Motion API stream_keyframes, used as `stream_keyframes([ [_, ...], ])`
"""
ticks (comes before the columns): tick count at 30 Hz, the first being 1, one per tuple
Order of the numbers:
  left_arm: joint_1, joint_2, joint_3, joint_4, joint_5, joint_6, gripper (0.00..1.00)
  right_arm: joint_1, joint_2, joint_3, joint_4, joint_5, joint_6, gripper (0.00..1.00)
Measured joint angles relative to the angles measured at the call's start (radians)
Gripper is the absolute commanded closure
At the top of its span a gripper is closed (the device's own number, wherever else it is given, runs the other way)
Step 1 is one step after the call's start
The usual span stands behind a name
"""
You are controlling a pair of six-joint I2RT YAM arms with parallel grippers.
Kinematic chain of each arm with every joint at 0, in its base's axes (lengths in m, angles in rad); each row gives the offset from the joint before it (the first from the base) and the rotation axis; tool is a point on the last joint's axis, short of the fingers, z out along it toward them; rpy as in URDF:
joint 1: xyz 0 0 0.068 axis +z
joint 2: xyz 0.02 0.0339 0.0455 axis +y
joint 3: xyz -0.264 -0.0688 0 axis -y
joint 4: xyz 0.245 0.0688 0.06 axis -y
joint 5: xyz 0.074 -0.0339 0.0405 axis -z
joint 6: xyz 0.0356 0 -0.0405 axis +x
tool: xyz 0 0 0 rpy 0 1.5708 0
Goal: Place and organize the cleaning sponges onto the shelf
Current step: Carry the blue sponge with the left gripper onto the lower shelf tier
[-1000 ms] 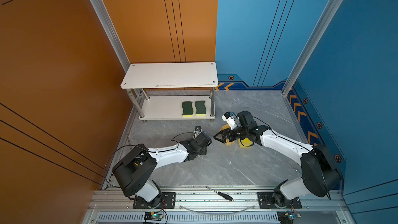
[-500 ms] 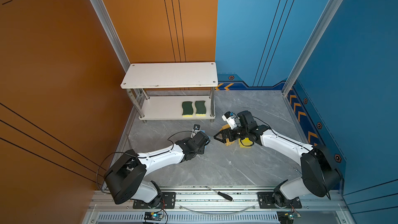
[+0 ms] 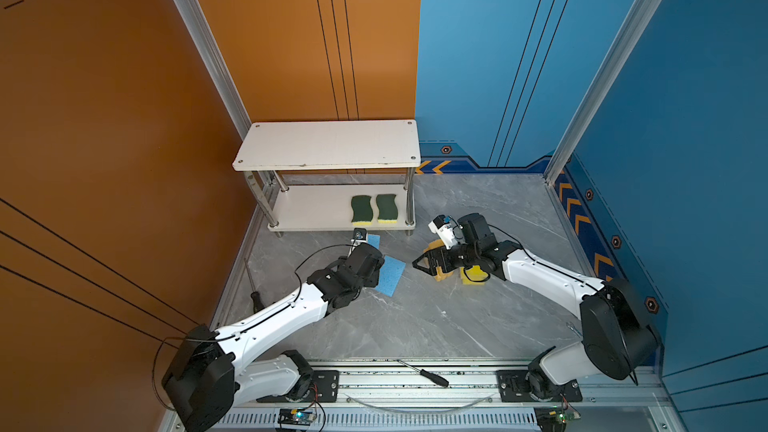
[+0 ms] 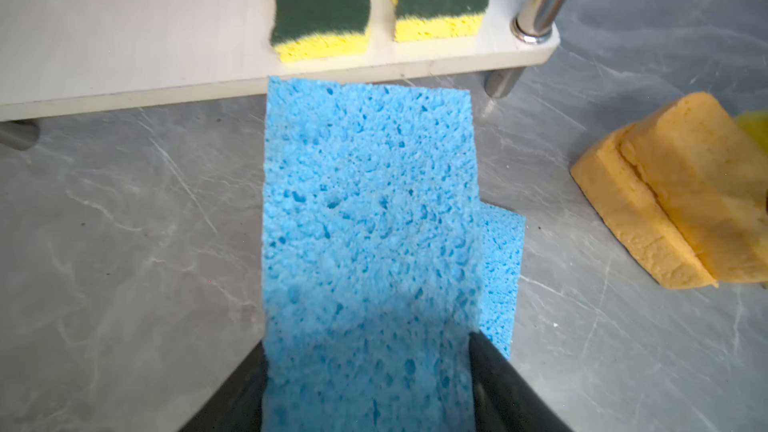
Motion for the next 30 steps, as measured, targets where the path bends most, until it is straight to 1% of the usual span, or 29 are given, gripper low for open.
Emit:
stream_keyframes([
  [6,0.121,-0.086,0.004,-0.019,0.027,0.057,0.34,0.0,0.0,0.0,0.0,0.0,0.004,0.0],
  [13,0.234,-0.088,0.047,-0.014,0.075,0.123,0.34,0.0,0.0,0.0,0.007,-0.01,0.014,0.0],
  [22,0.367,0.018,0.089,0.051,0.172,0.179,0.34,0.002,-0.023,0.0,0.007,-0.029,0.03,0.0],
  [26,0.429,0.076,0.14,0.074,0.217,0.201,0.33,0.003,-0.04,0.001,0.006,-0.029,0.03,0.0],
  [30,0.465,0.121,0.189,0.104,0.245,0.223,0.32,0.003,-0.054,0.001,0.006,-0.029,0.03,0.0],
])
